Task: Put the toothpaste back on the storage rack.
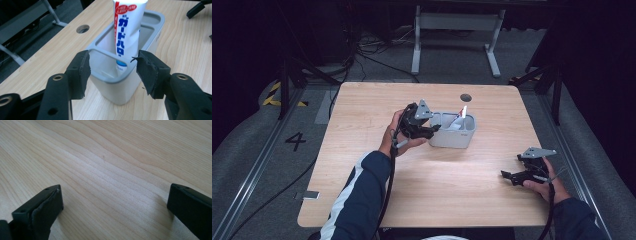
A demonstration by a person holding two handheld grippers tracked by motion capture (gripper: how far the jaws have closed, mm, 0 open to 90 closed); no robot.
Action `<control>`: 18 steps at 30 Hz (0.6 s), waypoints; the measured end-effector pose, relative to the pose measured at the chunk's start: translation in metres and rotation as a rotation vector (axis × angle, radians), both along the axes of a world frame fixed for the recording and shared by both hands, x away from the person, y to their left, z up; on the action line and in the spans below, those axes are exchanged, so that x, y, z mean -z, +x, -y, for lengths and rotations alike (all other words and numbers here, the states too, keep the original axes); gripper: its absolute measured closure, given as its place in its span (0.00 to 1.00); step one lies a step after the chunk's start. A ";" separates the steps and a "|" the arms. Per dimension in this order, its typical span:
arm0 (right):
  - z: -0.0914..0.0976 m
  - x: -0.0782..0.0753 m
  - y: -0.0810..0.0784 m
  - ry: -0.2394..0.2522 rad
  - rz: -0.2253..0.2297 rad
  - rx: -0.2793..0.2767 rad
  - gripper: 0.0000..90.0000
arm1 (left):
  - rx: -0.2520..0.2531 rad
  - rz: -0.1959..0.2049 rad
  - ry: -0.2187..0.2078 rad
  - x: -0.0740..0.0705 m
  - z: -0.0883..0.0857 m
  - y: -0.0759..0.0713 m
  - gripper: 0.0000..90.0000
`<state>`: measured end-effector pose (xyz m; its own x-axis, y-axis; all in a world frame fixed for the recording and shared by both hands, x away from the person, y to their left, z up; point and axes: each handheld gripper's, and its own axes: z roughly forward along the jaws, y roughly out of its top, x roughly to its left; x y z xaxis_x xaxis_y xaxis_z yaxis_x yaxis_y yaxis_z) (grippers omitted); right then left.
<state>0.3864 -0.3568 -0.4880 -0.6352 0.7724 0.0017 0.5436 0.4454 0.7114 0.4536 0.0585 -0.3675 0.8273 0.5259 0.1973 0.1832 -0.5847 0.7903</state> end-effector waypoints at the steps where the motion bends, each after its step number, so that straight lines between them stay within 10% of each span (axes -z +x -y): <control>1: 0.000 0.000 0.000 0.000 0.000 0.000 0.01 | 0.001 -0.004 0.004 0.001 -0.001 -0.001 0.48; 18: 0.000 0.000 0.000 0.000 0.000 0.000 0.01 | -0.055 0.000 0.171 0.018 -0.033 -0.021 0.45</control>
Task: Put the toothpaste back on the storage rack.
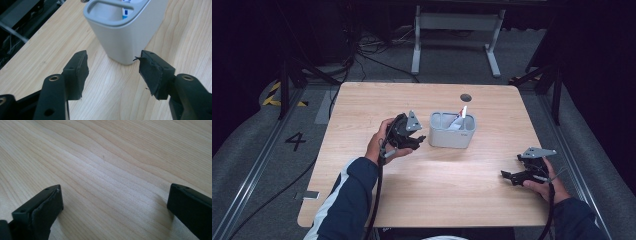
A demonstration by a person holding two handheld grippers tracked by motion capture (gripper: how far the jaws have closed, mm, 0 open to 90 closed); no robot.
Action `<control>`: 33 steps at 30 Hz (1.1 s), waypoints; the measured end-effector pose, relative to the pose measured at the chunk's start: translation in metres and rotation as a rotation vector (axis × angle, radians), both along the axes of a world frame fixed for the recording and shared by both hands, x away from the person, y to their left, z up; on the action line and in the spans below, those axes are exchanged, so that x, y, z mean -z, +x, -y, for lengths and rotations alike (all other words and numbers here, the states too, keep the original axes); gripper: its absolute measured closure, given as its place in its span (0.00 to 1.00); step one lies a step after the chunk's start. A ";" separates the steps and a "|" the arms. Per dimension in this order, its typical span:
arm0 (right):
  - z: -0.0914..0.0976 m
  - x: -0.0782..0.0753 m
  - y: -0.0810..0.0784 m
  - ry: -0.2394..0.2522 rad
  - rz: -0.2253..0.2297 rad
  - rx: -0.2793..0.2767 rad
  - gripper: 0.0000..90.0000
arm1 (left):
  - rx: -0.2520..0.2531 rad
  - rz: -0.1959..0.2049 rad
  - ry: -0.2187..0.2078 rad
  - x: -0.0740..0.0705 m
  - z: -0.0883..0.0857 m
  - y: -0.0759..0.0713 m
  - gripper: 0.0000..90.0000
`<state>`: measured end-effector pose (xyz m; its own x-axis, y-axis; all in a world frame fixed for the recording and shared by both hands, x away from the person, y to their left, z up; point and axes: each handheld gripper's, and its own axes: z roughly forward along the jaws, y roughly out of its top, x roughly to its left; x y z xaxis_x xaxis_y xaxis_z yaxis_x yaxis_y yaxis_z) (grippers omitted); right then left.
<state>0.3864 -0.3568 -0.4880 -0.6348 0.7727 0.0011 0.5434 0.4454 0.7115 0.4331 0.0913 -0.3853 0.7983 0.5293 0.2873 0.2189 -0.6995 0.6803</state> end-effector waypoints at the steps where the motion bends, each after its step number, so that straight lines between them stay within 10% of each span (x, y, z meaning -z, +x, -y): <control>1: 0.000 0.000 0.000 0.000 0.000 0.000 0.01 | 0.000 0.000 0.000 0.000 0.000 0.000 0.44; 33: 0.000 0.000 0.000 0.000 0.000 0.003 0.01 | -0.097 -0.071 0.150 0.042 -0.087 -0.052 0.37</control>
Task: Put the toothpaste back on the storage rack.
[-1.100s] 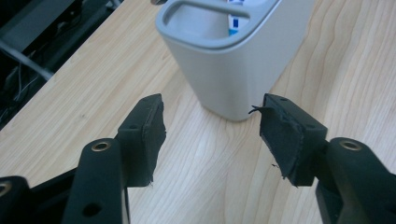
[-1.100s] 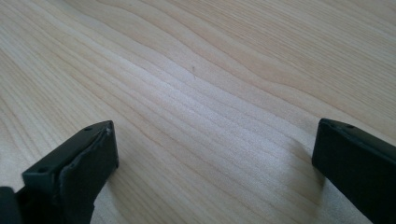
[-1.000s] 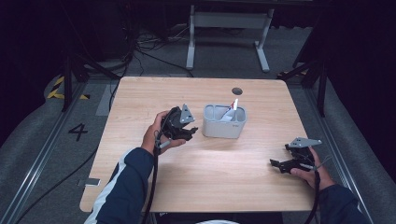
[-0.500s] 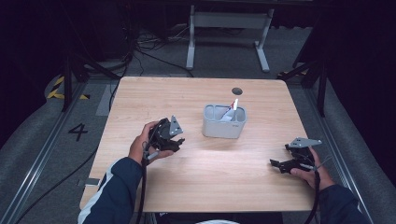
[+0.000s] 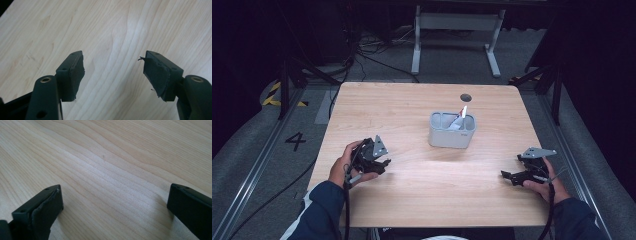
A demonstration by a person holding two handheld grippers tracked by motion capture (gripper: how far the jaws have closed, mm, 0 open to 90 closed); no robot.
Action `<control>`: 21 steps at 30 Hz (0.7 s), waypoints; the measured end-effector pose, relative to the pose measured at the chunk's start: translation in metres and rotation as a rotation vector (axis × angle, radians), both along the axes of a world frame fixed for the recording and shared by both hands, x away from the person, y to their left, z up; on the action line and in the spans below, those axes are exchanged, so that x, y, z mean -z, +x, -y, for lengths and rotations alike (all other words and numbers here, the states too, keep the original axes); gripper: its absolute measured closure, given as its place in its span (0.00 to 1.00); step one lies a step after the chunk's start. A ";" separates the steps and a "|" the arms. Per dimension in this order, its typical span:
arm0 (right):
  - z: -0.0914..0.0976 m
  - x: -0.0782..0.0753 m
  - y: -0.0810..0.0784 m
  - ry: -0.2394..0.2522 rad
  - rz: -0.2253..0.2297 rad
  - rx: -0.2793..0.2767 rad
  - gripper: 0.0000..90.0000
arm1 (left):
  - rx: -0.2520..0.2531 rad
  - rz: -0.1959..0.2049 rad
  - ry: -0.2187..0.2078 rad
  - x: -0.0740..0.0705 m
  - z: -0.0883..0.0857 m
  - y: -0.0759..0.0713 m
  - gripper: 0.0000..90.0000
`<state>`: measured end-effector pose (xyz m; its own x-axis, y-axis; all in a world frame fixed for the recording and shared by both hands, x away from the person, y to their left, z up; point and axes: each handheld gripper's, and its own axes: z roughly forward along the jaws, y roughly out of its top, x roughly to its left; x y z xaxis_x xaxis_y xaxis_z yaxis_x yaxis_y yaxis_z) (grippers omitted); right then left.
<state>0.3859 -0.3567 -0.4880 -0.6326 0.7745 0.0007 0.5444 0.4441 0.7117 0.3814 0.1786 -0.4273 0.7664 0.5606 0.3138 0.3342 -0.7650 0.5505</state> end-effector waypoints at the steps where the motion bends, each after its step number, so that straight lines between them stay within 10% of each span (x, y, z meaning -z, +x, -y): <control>1: 0.000 0.000 0.000 0.000 0.000 0.000 0.01 | -0.010 -0.008 0.003 0.002 -0.003 -0.002 0.37; 10: 0.000 0.000 0.000 0.000 0.000 0.001 0.01 | -0.055 -0.029 0.017 0.016 -0.025 -0.016 0.32; 16: 0.000 0.000 0.000 0.000 0.000 0.002 0.01 | -0.091 -0.055 -0.026 0.034 -0.040 -0.025 0.28; 21: 0.000 0.000 0.000 0.000 0.000 0.001 0.01 | -0.128 -0.082 -0.141 0.041 -0.057 -0.030 0.26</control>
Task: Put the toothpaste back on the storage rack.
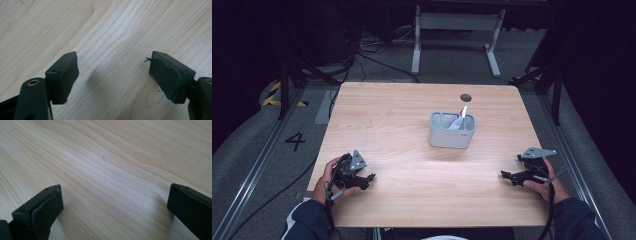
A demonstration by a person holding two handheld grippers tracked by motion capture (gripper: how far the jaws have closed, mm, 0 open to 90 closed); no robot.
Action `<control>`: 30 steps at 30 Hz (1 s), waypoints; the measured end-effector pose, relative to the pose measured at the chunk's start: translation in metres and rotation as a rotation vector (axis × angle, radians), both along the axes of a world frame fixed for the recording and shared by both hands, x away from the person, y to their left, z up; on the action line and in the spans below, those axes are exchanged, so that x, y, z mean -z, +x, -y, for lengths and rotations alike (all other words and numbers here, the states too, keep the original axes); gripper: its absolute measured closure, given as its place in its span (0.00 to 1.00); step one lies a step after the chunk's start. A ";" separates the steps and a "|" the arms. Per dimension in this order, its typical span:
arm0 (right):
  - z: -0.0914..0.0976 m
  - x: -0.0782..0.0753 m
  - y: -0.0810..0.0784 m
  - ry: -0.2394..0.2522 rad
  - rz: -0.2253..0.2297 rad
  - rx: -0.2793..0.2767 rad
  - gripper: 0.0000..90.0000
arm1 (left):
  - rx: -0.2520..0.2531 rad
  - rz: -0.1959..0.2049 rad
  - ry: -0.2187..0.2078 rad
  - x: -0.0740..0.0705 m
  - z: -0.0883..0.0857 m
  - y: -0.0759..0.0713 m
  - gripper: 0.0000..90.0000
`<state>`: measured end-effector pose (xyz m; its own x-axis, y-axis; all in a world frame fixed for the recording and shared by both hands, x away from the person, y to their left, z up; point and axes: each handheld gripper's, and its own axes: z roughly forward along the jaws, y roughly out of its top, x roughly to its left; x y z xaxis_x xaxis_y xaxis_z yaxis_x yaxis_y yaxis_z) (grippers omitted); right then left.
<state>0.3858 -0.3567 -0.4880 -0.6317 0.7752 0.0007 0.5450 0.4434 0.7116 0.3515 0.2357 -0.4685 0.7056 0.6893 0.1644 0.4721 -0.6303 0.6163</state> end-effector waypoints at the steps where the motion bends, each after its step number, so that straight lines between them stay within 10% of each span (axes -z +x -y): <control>1: 0.000 0.000 0.000 0.000 0.000 0.000 0.01 | -0.007 -0.006 -0.028 0.002 -0.004 -0.001 0.26; 6: 0.000 0.000 0.000 0.000 0.000 -0.002 0.01 | -0.047 -0.062 -0.186 0.012 -0.023 -0.005 0.22; 30: 0.000 0.000 -0.001 0.002 0.000 -0.008 0.01 | -0.062 -0.058 -0.181 0.014 -0.030 -0.009 0.16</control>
